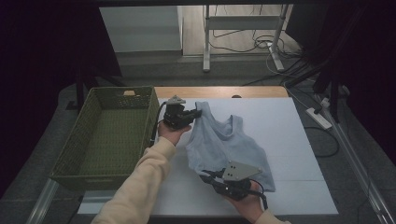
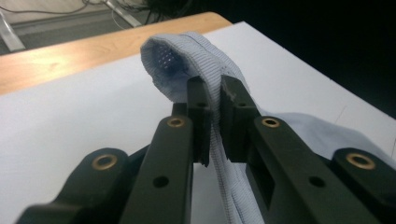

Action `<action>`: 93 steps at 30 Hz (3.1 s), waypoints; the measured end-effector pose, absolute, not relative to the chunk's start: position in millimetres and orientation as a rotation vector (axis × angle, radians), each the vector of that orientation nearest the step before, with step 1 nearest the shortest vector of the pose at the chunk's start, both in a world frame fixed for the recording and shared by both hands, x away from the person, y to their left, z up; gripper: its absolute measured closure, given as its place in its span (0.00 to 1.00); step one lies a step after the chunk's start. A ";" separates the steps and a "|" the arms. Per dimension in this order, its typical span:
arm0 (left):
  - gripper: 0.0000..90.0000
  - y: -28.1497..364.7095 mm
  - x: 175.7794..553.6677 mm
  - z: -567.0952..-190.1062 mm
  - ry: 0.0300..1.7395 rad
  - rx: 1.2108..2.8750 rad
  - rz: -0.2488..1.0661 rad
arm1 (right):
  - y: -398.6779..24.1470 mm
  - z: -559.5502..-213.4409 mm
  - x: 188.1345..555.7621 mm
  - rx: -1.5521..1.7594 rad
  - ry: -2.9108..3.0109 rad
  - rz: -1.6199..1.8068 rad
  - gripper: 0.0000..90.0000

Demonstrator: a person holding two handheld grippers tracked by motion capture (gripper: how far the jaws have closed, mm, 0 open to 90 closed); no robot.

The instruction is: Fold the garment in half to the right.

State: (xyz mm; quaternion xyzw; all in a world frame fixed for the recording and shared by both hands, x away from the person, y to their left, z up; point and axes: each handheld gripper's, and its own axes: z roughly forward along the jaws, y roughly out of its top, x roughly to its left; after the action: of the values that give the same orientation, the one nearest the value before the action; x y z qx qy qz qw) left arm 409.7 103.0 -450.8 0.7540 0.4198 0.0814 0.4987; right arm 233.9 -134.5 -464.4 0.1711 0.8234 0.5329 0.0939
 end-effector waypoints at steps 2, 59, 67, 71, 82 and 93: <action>0.91 107.6 409.4 -447.6 1.026 1.807 0.206 | -132.8 -459.4 233.5 0.505 2.413 1.600 0.90; 0.91 89.5 424.9 -477.8 1.143 1.870 0.181 | -182.4 -463.3 238.0 0.680 2.349 1.568 0.91; 0.91 83.2 428.4 -474.4 1.132 1.893 0.194 | -190.7 -462.5 239.1 0.712 2.333 1.561 0.91; 0.91 81.1 429.9 -475.1 1.139 1.901 0.197 | -196.0 -462.7 239.6 0.738 2.324 1.558 0.91; 0.91 76.1 433.3 -479.6 1.159 1.926 0.190 | -209.5 -462.3 238.8 0.779 2.296 1.538 0.91; 0.91 66.0 437.7 -481.0 1.155 1.950 0.186 | -221.4 -464.9 239.1 0.821 2.297 1.510 0.91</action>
State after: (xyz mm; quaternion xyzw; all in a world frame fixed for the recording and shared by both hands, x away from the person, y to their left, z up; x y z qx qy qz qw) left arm 437.7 66.0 -481.0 0.7780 0.4609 0.0744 0.4205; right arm 239.1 -221.4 -464.9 0.2834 0.7931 0.5216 0.1360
